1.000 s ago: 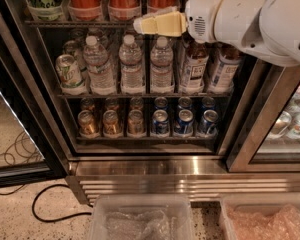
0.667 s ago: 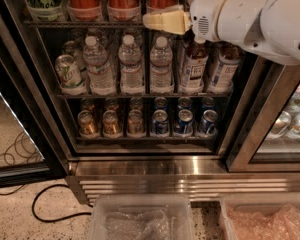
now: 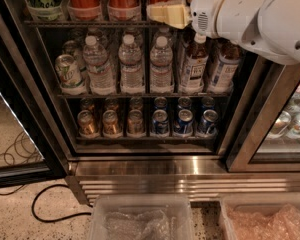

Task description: Pick coke can from top shelf of fridge

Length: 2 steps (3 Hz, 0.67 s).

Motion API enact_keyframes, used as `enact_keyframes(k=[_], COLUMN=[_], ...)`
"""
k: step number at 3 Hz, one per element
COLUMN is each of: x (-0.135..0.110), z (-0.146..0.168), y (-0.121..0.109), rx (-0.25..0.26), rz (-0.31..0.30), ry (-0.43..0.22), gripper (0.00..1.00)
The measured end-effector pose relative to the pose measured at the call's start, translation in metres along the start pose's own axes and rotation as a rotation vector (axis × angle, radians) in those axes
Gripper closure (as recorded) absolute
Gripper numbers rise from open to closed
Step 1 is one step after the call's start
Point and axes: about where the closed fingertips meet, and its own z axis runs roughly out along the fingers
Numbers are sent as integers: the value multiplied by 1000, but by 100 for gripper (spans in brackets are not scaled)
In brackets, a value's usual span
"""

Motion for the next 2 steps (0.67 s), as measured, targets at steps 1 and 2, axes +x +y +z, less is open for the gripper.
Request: enact_keyframes(k=[1, 2], x=[-6, -8], z=[5, 9], y=[0, 0], rx=[8, 10], rz=[7, 14], ry=[-30, -47], gripper=[21, 23])
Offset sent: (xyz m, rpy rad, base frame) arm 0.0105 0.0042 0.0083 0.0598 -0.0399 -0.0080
